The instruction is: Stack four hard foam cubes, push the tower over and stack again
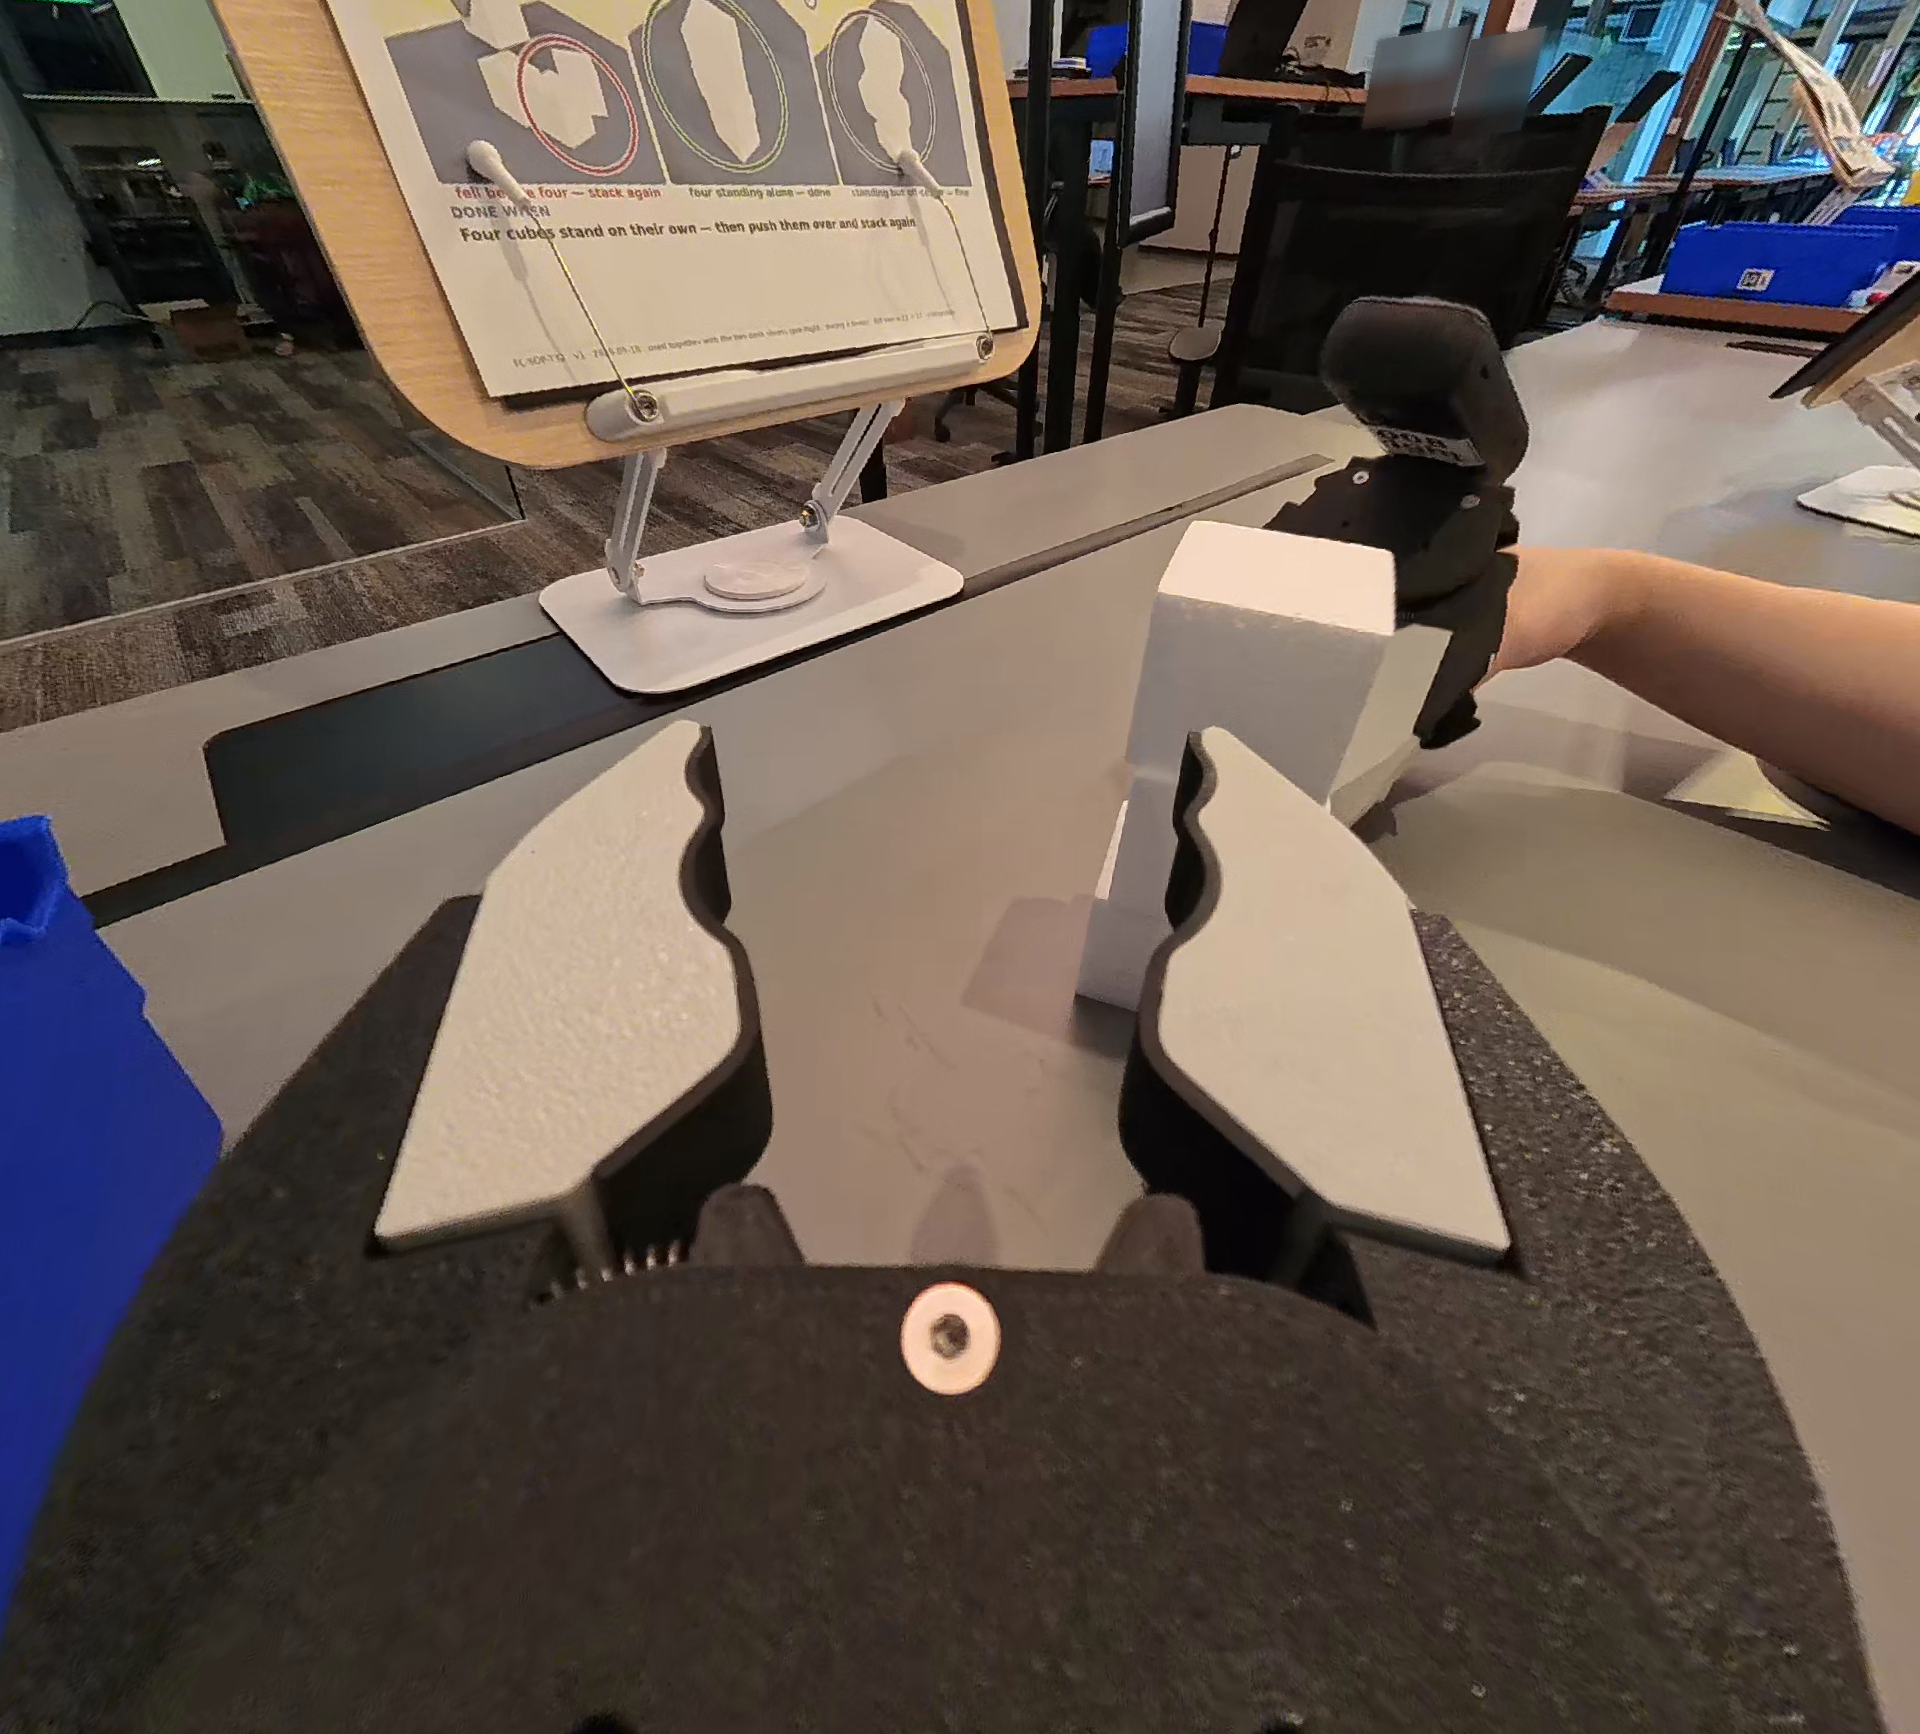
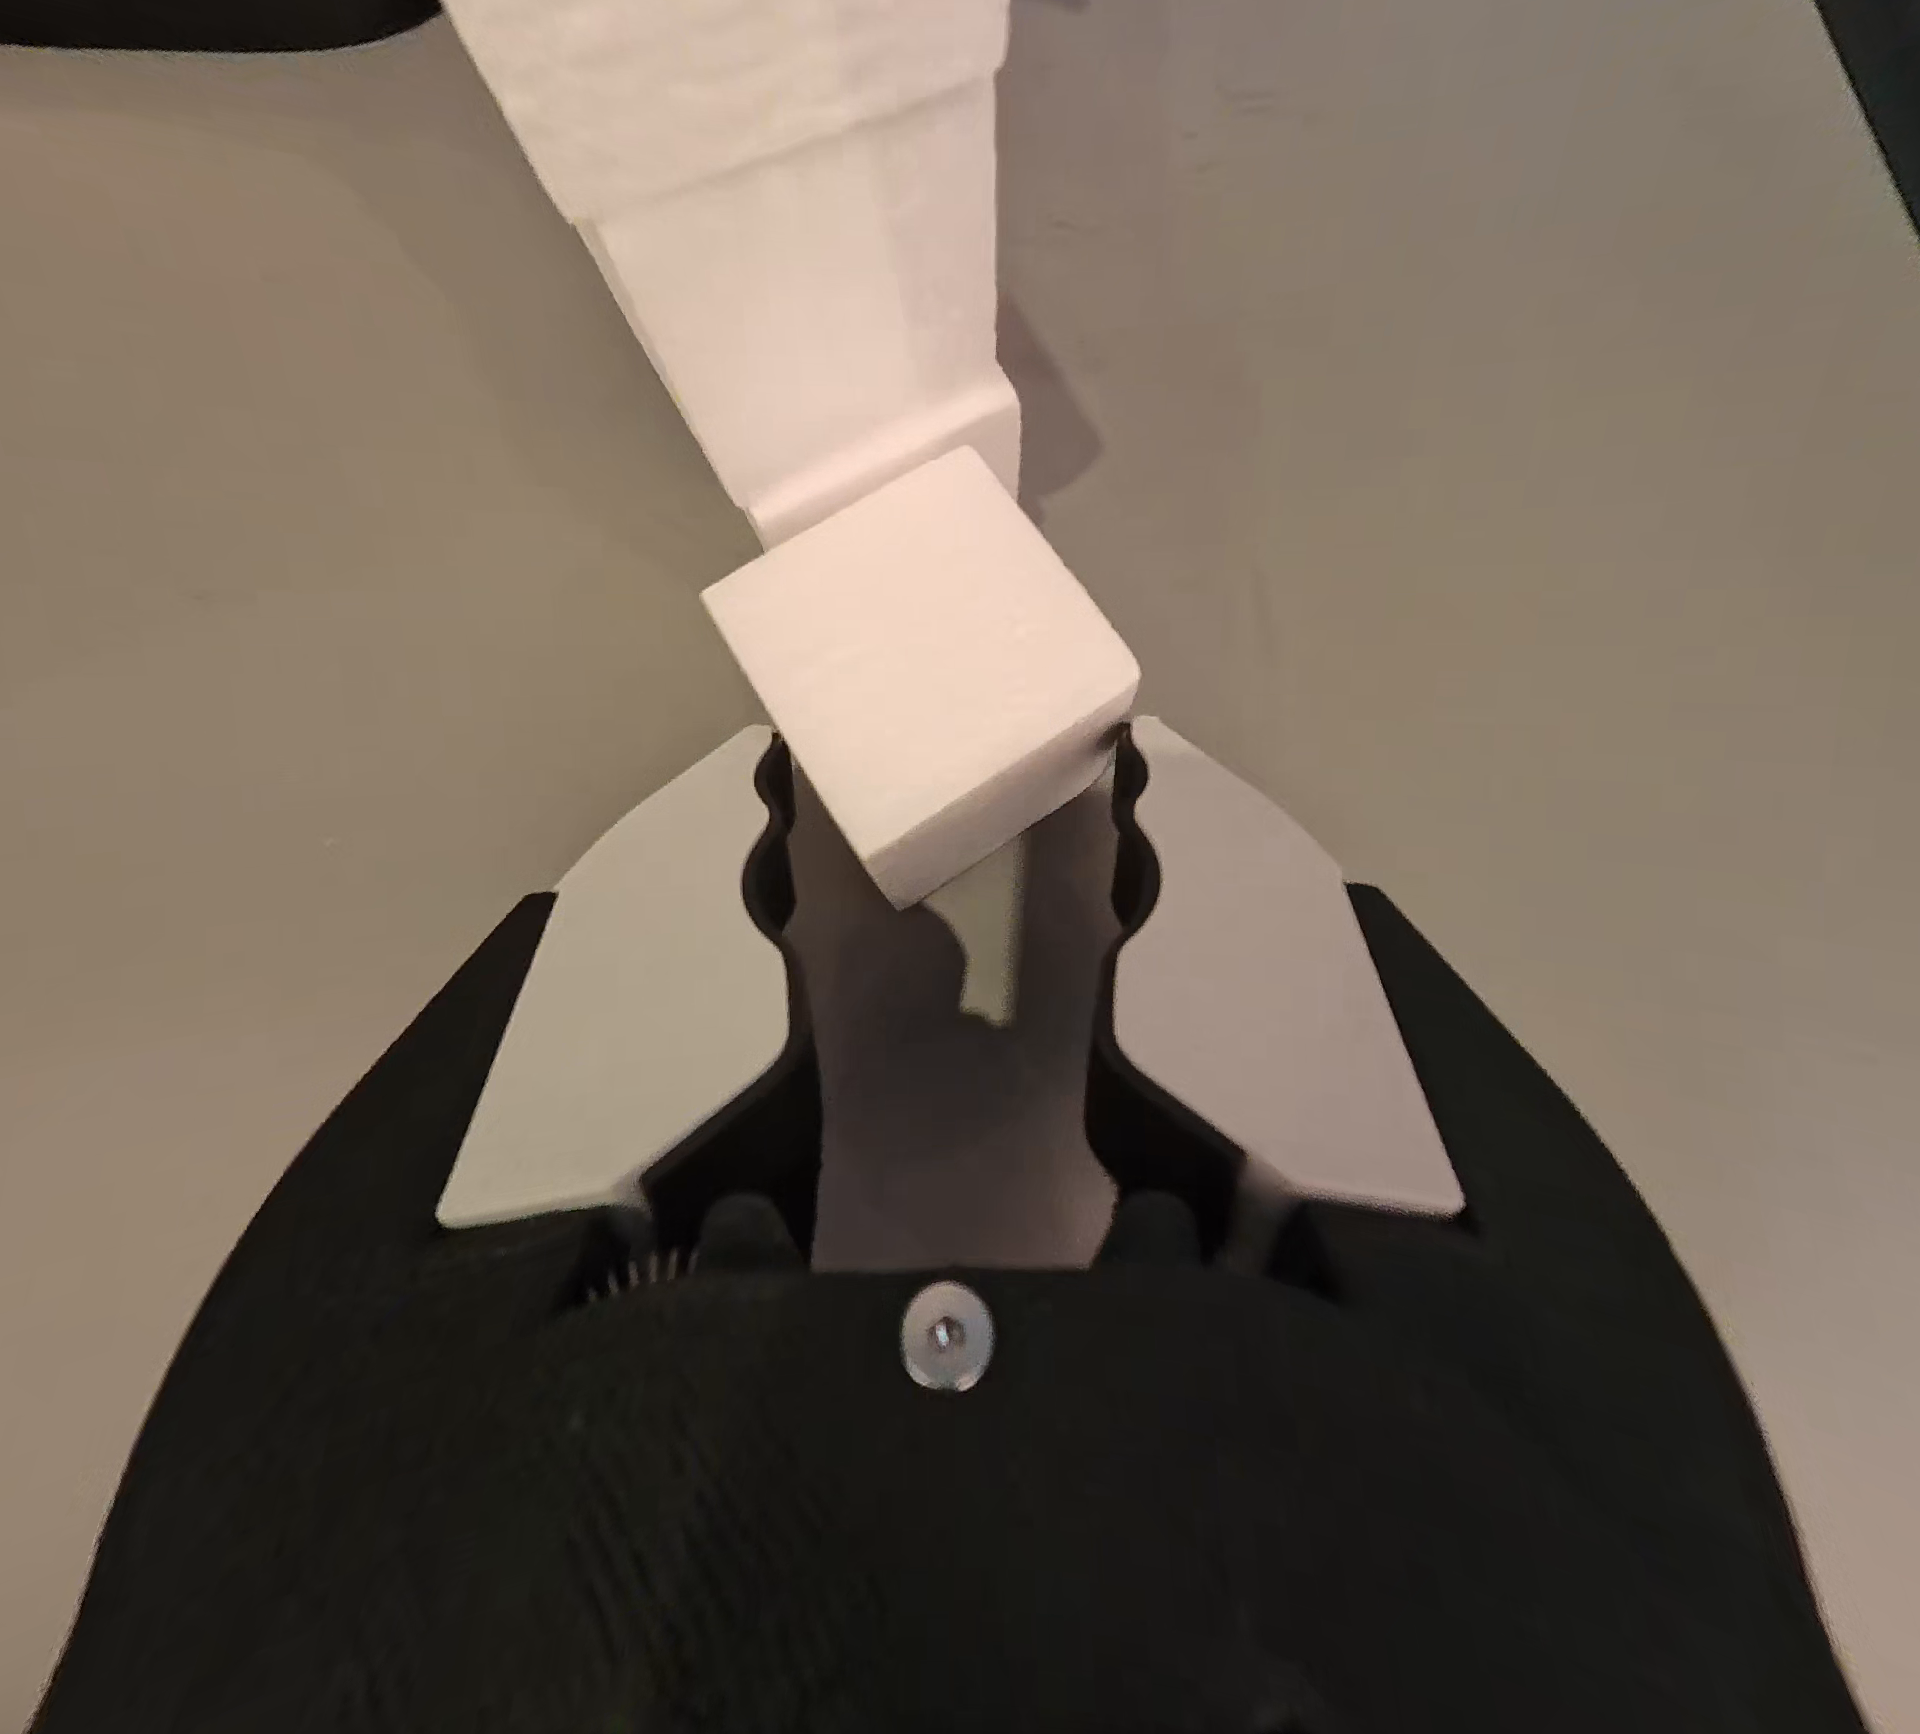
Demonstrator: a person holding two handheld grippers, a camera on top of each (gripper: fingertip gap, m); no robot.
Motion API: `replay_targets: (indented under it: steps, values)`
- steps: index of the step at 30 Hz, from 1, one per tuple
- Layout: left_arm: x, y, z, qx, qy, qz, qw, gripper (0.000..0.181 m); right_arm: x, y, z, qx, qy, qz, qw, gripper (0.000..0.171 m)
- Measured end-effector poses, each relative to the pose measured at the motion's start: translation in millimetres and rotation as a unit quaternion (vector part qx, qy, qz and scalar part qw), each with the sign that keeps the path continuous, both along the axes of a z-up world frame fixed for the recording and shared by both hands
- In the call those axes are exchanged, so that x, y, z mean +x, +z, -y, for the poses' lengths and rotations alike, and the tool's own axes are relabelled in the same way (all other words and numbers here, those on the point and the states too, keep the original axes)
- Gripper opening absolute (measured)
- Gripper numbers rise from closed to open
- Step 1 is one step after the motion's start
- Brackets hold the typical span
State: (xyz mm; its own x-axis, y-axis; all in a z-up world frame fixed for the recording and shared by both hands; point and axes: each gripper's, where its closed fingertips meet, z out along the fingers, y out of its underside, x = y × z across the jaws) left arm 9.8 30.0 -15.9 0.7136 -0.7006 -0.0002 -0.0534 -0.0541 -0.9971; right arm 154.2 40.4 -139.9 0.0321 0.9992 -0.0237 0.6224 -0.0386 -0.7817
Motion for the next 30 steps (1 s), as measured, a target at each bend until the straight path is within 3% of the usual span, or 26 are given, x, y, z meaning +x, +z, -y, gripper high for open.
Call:
replay_targets:
  steps: [3, 6, 9, 12, 14, 20, 30]
  values:
    - [-1, -1, 0, 0.000, 0.001, -0.001, 1.000, 0.083, 16, 2, -7, -0.006, -0.016, -0.002, 1.000, 0.060]
    - [-1, 0, 0, -0.002, 0.001, 0.000, 1.000, 0.083, 39, 22, -31, -0.007, -0.085, -0.023, 0.996, 0.060]
    - [-2, 2, -1, 0.001, 0.003, 0.001, 1.000, 0.083, 42, 89, -46, -0.011, -0.163, -0.113, 0.980, 0.060]
    - [-4, 2, -1, 0.000, 0.006, 0.000, 1.000, 0.083, 17, 172, -20, -0.031, -0.148, -0.240, 0.959, 0.060]
    - [-3, 1, -2, -0.004, 0.006, -0.001, 1.000, 0.083, -4, 195, -2, -0.021, -0.133, -0.264, 0.955, 0.060]
    - [-3, -8, -5, -0.016, 0.008, -0.012, 1.000, 0.082, -38, 153, 10, 0.061, -0.099, -0.105, 0.988, 0.060]
    - [6, -11, -1, -0.014, -0.007, -0.030, 0.999, 0.083, -48, 159, 19, 0.040, -0.069, -0.092, 0.993, 0.060]
